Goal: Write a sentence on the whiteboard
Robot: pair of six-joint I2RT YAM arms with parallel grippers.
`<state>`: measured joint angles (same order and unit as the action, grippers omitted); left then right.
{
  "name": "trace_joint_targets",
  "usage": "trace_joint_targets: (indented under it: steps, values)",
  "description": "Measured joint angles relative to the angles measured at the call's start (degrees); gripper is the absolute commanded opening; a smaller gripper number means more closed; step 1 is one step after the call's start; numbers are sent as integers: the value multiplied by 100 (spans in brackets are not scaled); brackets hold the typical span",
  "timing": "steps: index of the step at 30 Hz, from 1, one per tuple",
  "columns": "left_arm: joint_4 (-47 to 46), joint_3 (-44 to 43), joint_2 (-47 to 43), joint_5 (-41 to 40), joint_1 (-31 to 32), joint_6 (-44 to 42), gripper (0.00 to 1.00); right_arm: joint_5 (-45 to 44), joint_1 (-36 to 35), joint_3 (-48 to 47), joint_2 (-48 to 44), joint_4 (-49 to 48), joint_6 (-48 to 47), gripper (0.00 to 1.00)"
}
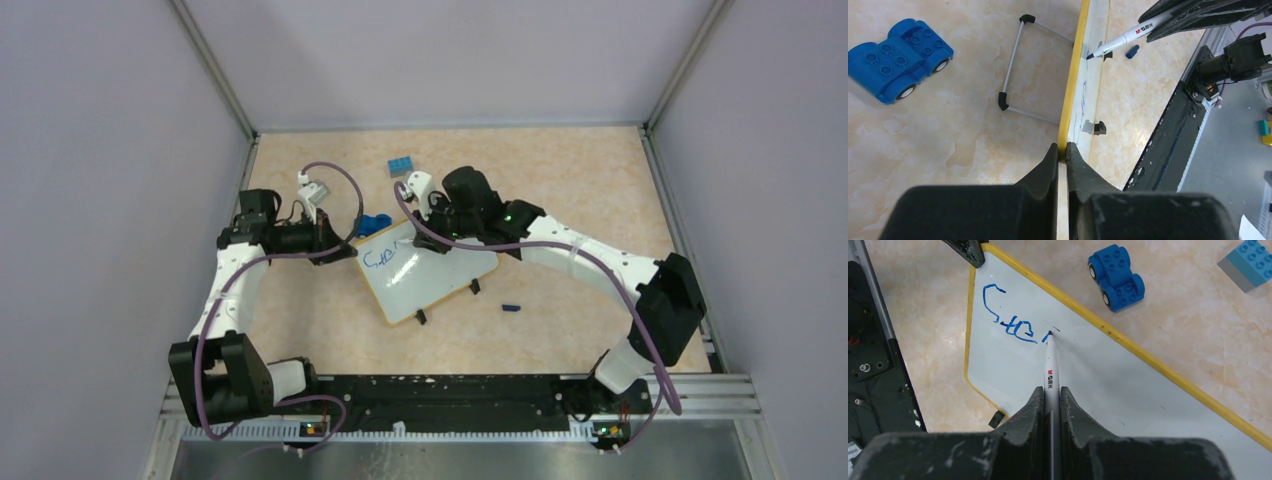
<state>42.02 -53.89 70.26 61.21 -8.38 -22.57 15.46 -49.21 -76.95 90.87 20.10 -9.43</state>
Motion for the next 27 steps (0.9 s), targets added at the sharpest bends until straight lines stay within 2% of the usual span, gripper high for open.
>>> trace_joint_targets:
  steps: [14, 27]
  values:
    - [-2, 2, 0, 0, 0, 0, 0, 46, 15, 22, 0, 0, 0, 0]
    - [-9, 2, 0, -17, 2, 0, 0, 260, -103, 470, -35, -4, 11, 0]
